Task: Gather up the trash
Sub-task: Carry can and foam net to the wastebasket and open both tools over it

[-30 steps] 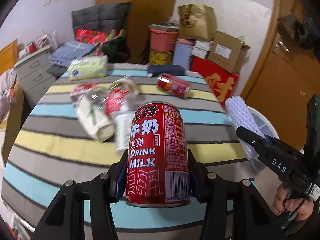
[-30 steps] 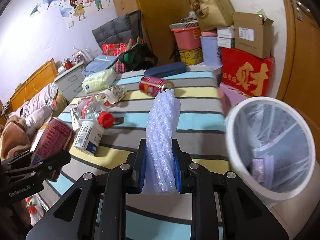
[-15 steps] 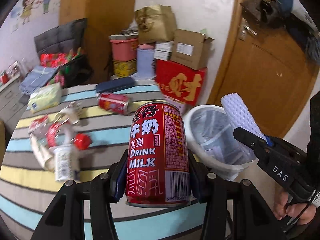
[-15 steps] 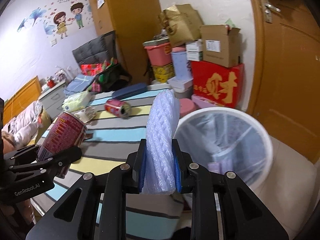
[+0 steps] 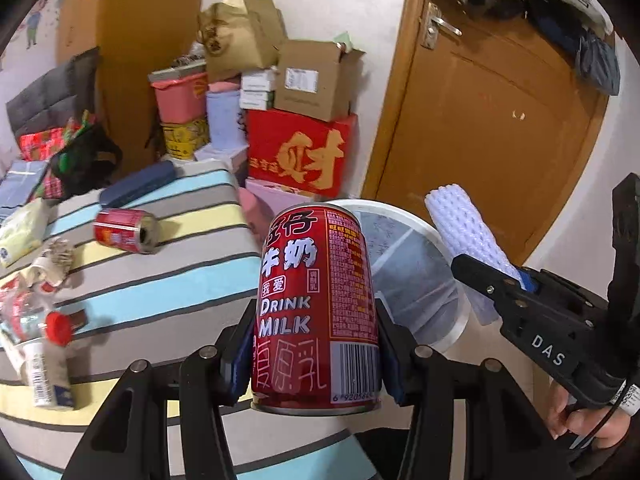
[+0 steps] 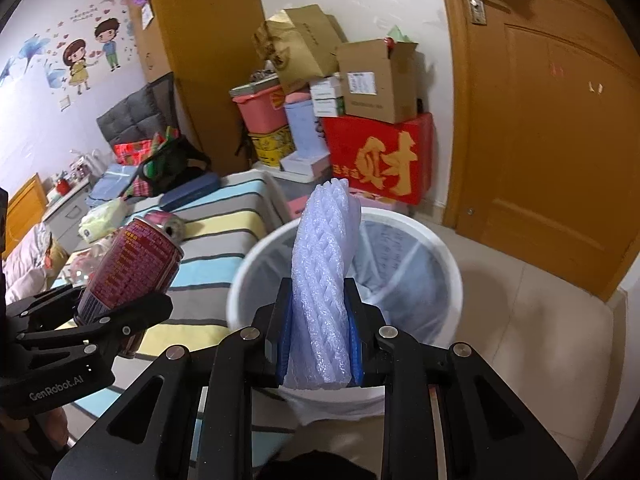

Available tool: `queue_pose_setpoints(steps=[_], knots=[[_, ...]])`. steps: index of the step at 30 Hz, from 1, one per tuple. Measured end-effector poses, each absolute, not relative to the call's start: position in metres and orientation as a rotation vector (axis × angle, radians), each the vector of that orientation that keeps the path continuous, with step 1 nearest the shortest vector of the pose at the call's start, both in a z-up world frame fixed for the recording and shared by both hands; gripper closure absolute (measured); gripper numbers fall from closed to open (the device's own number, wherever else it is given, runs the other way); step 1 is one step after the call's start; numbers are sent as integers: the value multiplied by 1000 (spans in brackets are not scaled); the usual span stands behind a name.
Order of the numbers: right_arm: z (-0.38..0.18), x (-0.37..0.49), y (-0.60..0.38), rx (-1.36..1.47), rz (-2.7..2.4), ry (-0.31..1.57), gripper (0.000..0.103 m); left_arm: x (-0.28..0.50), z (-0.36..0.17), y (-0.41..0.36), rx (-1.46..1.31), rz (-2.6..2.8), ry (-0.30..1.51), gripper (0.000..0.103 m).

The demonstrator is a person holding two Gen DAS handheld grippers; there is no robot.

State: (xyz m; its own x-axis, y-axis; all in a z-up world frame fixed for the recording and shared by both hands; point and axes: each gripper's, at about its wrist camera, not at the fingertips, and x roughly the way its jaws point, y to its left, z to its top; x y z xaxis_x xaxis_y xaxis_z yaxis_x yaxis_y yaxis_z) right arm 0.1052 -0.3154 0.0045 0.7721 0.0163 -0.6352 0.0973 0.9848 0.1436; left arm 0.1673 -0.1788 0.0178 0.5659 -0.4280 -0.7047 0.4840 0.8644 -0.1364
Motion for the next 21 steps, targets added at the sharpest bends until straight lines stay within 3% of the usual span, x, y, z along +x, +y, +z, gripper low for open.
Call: queue_pose_setpoints(steps=[21], knots=[[-41,136,-354,175,-97,838,77,211,-19,-230,107,-562,870,49]])
